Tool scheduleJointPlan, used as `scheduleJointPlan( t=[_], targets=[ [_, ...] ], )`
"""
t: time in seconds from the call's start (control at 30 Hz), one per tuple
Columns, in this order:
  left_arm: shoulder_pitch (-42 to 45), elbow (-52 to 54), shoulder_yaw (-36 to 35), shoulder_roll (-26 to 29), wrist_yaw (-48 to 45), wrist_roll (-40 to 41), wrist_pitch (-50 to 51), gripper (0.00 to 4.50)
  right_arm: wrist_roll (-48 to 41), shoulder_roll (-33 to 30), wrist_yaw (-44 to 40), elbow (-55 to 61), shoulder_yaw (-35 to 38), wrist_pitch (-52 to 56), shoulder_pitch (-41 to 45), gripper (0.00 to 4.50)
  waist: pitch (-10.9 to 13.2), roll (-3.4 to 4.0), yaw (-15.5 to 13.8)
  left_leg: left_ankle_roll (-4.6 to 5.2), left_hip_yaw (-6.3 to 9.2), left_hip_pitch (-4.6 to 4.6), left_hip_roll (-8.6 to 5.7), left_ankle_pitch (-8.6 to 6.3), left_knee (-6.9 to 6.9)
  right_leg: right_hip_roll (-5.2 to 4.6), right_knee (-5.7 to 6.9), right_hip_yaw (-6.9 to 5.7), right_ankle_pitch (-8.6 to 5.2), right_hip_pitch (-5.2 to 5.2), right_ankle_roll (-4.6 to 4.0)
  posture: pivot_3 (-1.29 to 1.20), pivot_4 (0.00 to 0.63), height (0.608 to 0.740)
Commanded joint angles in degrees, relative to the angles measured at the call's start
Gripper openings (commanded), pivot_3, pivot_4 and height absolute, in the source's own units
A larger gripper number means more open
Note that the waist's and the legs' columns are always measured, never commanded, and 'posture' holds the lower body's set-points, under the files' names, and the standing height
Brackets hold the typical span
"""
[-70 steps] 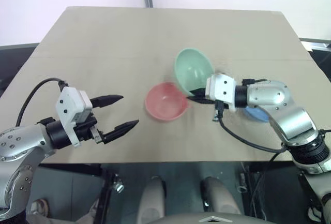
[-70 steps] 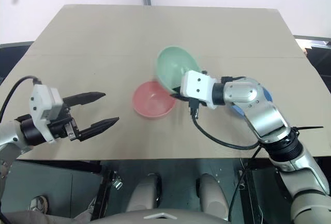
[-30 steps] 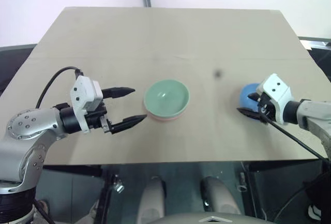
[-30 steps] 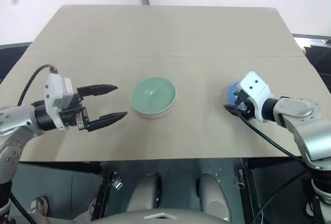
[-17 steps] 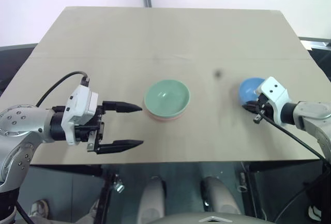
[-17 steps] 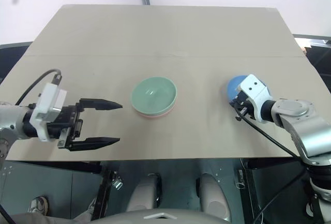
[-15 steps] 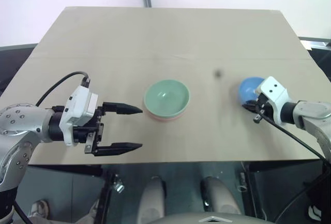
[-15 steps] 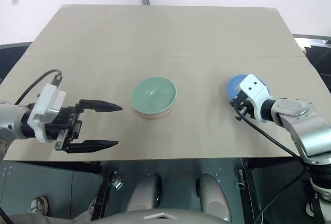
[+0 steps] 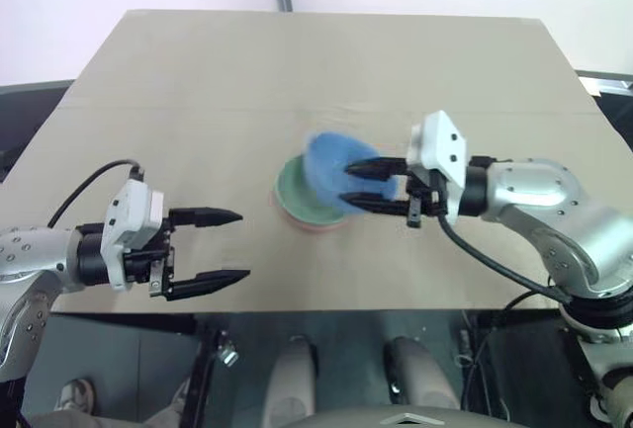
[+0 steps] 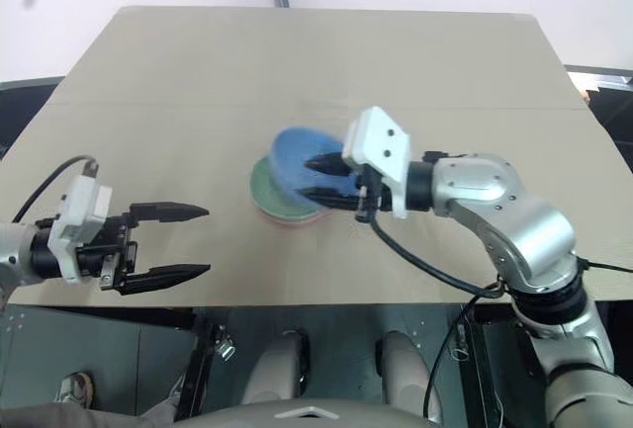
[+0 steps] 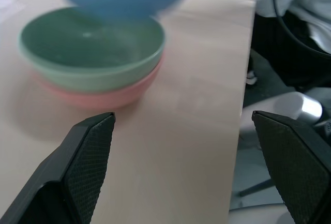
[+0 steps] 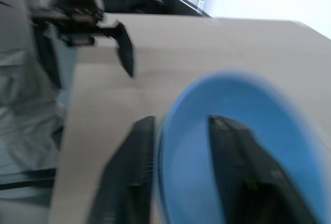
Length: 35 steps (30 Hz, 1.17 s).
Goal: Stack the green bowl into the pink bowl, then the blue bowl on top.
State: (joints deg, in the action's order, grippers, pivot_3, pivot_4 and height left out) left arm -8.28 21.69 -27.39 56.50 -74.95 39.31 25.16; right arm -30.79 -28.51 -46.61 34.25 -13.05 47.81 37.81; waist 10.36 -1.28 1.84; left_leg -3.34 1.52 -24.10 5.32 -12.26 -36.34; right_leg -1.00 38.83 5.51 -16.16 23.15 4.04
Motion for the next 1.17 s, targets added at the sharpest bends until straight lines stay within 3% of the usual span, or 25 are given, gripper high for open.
scheduleJointPlan(
  t=[0.03,0.07,0.37,0.47,0.57,0.7,0.83,0.93,1.0,1.17],
  targets=[
    [-1.6,2.8,-4.0,-0.7,1.7,0.1,-0.6,4.50,0.8,0.1,-0.9,-1.9,-0.9,-2.3,1.6,4.01,0.0,0.00,0.1,0.00,0.00,0.00,0.00,0.00,0.00,0.00,0.01,-0.01,0.00,0.00,0.00,0.00,0.150,0.740],
    [-2.3,3.6,-4.6,-1.0,2.4,0.3,-0.3,4.50,1.6,-0.2,-1.2,-2.6,-1.2,-3.3,1.7,4.43,0.0,0.00,0.1,0.00,0.00,0.02,0.01,0.00,0.00,0.01,0.04,0.00,0.00,0.00,0.00,0.00,0.150,0.740],
    [-4.5,9.9,-7.3,-3.5,9.2,4.4,4.0,4.50,-2.6,-5.2,1.3,-1.8,10.5,-0.3,-1.9,4.43,0.0,-0.01,0.3,0.00,0.01,0.03,0.01,0.00,0.02,0.02,0.02,0.01,0.00,0.01,0.00,0.00,0.150,0.740],
    [-2.9,10.8,-6.4,-4.8,13.4,4.6,4.5,4.50,-4.9,-7.7,2.6,2.4,14.7,1.5,-7.8,4.43,0.0,0.00,0.3,0.00,0.00,0.05,0.01,0.00,0.04,0.02,0.03,0.01,0.00,0.01,-0.01,0.00,0.150,0.740],
    [0.4,11.3,-4.9,-10.0,22.3,1.6,2.2,4.50,-7.0,-7.3,5.7,5.3,20.1,1.4,-14.0,4.43,0.0,-0.01,0.2,0.00,0.00,0.03,0.00,0.00,0.03,0.01,0.01,0.02,0.00,0.00,-0.01,0.00,0.150,0.740],
    [0.2,11.4,-4.1,-13.0,25.4,-1.5,0.1,4.50,-8.3,-11.2,4.3,7.9,26.4,-0.1,-22.4,4.43,0.0,-0.06,0.3,0.00,0.01,0.03,-0.01,0.00,-0.01,0.02,0.03,0.03,0.01,-0.03,0.01,0.00,0.150,0.740],
    [-2.6,8.8,-4.4,-12.1,22.1,-1.1,0.1,4.50,-13.0,-14.8,1.8,7.5,32.6,0.7,-28.0,4.43,0.0,-0.06,0.6,0.00,-0.02,0.11,-0.01,0.00,0.01,0.04,0.04,0.08,0.00,-0.03,0.00,0.00,0.150,0.740],
    [-4.1,6.7,-5.5,-11.0,18.1,0.6,0.2,4.50,-11.0,-16.7,2.1,8.2,33.7,-1.4,-31.3,4.43,0.0,-0.07,0.5,0.00,-0.01,0.16,-0.01,0.00,0.01,0.04,0.03,0.07,0.00,-0.09,0.00,0.00,0.150,0.740],
    [-4.6,6.2,-4.9,-10.8,19.4,-3.3,-2.3,4.50,-10.9,-17.9,2.2,8.5,34.1,-1.7,-32.7,4.43,0.0,-0.07,0.5,0.00,-0.03,0.16,-0.01,0.00,-0.01,0.03,0.02,0.08,-0.01,-0.10,0.00,0.00,0.150,0.740],
    [-6.0,7.6,-5.6,-9.3,16.8,2.4,1.9,4.50,-13.2,-20.7,1.0,8.6,36.8,-1.5,-35.5,4.43,0.0,-0.08,0.5,0.00,-0.03,0.15,-0.01,0.00,-0.02,0.03,0.02,0.09,-0.01,-0.10,0.00,0.00,0.150,0.740]
  ],
)
